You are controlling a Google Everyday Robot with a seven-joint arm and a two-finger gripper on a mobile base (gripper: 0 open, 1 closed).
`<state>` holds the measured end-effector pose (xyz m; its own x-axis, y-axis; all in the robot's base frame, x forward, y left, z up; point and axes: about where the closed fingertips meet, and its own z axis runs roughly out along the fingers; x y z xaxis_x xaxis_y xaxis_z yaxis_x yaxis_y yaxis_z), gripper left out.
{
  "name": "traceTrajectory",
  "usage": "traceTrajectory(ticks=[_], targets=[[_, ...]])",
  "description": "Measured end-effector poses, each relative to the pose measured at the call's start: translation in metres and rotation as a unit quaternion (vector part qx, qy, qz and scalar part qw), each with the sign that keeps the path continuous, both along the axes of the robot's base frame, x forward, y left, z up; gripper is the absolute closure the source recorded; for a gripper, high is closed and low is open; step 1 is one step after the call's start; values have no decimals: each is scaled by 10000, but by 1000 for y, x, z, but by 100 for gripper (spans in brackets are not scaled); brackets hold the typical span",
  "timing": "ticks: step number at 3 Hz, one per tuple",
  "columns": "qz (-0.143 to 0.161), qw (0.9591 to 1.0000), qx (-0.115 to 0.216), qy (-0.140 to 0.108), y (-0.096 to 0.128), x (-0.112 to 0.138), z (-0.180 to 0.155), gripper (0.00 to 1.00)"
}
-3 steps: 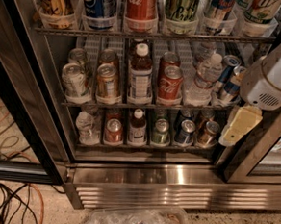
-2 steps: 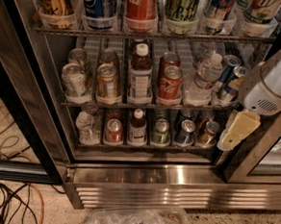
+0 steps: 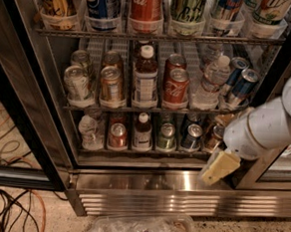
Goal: Pick green can from bottom shelf of fridge
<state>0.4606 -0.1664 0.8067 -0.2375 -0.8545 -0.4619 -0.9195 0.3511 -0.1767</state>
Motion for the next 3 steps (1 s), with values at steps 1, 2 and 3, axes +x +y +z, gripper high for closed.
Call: traceTrajectory(ticks=[1, 2, 3], targets=[[-191, 9963, 838, -83, 25, -12, -43, 0], [-272, 9867, 1511, -526, 43, -7, -72, 0], [-205, 9772, 1790, -1122, 46, 8, -80, 0]])
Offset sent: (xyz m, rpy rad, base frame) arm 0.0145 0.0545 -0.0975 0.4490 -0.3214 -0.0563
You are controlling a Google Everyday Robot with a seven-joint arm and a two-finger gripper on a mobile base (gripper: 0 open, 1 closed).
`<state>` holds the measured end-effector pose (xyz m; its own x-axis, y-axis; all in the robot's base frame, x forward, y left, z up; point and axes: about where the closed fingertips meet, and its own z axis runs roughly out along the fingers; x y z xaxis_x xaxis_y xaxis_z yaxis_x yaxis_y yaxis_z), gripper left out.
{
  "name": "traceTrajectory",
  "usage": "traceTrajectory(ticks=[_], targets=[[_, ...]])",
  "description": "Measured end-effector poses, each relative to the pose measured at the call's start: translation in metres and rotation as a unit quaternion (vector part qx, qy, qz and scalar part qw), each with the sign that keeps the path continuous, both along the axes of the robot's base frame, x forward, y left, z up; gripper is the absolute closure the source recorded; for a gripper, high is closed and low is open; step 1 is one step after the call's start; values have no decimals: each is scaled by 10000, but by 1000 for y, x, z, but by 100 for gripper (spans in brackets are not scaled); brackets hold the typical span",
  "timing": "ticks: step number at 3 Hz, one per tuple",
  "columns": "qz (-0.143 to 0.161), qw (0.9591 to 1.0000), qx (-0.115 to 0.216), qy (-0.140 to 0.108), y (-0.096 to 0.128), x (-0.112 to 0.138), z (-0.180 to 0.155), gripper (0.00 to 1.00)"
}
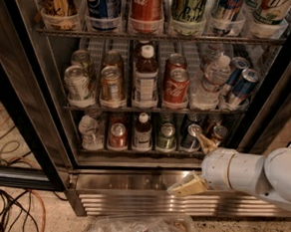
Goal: Pick green can from bottom shelf of fridge
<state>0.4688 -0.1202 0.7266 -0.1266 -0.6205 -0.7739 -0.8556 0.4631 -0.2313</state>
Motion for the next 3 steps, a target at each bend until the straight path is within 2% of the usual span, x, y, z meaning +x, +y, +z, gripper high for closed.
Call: traceTrajectory(ticks=[2, 3], targets=[[113, 9998, -53, -125, 8, 3, -5, 0], [-204, 9995, 237, -101, 15, 9, -29, 0]])
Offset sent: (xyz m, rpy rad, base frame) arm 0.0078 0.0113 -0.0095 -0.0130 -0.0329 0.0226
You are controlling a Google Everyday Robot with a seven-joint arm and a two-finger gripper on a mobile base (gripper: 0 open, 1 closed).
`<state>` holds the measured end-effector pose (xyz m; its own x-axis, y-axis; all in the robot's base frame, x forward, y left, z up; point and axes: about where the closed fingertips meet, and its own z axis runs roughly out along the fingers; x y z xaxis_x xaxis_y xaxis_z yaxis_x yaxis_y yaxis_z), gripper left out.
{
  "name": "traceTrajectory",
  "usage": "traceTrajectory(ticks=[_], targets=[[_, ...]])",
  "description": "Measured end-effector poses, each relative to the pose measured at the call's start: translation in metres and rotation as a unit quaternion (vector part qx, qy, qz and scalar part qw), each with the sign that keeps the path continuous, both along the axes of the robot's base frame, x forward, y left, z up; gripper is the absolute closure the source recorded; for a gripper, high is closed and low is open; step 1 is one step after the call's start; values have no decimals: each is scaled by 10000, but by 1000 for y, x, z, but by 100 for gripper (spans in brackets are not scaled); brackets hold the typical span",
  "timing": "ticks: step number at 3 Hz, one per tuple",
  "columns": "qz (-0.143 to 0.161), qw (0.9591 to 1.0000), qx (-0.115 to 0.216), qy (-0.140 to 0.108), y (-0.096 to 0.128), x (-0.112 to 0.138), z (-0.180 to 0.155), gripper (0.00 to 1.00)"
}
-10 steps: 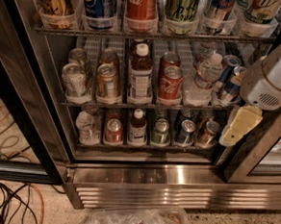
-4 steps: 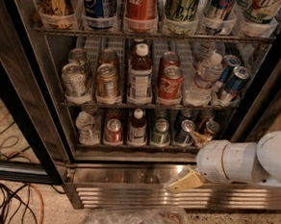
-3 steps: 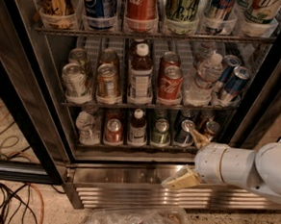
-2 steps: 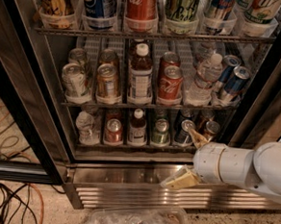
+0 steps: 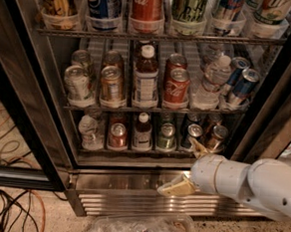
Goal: Pick green can from bottom shelf of fridge
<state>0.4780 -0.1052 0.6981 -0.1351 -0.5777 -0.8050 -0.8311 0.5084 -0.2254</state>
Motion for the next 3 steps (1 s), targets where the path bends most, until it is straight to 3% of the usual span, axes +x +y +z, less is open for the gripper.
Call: traceTrajectory(ticks=[1, 2, 3], targets=[[-567, 9974, 392, -214, -1, 12, -26, 0], [-1126, 9884, 719, -725, -13, 21, -43, 0], [-1598, 9742, 906, -1313, -33, 37, -53, 0]])
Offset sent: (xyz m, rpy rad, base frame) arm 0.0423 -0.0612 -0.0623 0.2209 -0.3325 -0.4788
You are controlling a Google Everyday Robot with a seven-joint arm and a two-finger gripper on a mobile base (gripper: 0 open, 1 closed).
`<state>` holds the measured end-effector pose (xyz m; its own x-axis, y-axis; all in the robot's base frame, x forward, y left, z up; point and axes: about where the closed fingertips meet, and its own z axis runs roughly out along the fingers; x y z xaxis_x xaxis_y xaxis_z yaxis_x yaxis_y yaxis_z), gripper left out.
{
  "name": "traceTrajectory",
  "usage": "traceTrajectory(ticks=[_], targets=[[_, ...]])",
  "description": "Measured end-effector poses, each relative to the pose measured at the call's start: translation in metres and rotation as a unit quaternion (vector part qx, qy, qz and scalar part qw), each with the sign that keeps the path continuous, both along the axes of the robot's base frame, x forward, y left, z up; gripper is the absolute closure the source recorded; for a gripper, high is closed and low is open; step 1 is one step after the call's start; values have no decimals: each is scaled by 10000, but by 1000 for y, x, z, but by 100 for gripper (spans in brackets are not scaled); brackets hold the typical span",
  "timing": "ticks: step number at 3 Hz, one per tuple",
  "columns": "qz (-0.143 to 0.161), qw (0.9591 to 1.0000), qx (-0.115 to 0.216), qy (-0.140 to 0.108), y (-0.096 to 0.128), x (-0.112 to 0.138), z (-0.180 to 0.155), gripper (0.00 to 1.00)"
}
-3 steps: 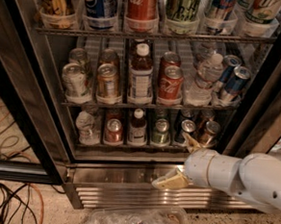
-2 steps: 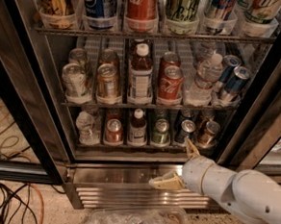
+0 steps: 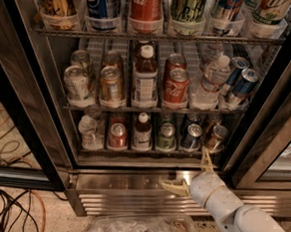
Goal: Pick green can from bottom shelf of fridge
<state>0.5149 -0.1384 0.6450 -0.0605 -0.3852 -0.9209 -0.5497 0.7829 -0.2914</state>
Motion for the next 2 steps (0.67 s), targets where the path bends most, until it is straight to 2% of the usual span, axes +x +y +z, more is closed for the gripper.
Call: traceTrajectory(ticks=[1, 2], targets=[[-220, 9988, 215, -393, -10, 21, -15, 0], [-220, 9984, 402, -334, -6, 21, -31, 0]])
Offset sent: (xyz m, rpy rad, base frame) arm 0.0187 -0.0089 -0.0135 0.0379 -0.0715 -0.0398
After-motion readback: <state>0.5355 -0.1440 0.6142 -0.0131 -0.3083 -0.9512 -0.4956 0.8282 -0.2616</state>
